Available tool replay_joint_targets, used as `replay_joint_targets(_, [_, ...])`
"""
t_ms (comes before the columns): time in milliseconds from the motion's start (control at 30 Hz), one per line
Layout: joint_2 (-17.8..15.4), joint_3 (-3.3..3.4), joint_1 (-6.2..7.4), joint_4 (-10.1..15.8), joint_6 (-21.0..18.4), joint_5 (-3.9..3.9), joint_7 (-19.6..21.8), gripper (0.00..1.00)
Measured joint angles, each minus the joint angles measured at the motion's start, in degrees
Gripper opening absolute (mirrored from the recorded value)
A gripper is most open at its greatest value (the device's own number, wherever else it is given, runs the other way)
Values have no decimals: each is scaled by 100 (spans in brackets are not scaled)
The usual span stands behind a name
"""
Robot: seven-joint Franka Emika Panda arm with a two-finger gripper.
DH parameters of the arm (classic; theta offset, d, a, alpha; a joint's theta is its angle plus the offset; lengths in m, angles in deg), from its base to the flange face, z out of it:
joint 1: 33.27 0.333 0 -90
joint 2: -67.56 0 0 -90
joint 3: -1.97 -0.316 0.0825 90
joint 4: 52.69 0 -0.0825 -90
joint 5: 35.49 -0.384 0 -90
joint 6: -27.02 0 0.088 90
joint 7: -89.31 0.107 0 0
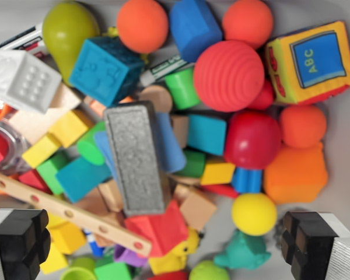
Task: Pick an object from the bin
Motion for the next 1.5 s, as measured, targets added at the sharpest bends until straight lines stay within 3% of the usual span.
replay_joint_targets(500, [0, 0, 1, 14, 0, 0, 0, 100])
replay_joint_targets(800, [-2, -1, 10, 183, 134, -2, 0, 100])
replay_joint_targets(1500, [-1, -49, 47, 1025, 869, -71, 0, 100])
